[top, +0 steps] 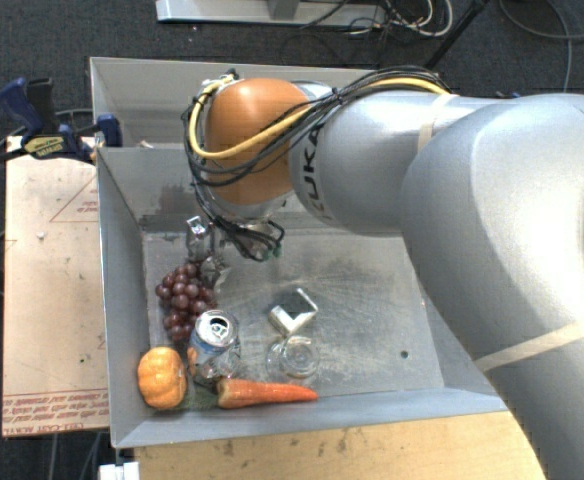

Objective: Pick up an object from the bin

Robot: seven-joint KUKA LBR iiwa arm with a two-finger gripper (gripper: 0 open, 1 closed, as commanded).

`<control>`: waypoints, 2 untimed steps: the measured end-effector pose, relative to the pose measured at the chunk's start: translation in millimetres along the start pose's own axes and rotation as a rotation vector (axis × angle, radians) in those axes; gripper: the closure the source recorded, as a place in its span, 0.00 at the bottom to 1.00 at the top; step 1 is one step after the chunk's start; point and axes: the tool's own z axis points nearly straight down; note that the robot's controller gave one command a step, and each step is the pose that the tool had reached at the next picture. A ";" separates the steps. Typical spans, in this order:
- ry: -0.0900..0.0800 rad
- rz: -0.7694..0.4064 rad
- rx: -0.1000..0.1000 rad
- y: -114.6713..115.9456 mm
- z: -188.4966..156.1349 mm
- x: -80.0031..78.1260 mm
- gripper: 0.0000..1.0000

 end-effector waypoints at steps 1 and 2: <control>0.000 0.000 0.000 -0.1 0.0 0.0 1.00; 0.000 0.001 0.000 -0.1 0.0 0.0 1.00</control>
Offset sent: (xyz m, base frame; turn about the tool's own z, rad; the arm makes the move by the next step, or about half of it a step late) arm -0.0001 -0.0001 0.0778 0.0000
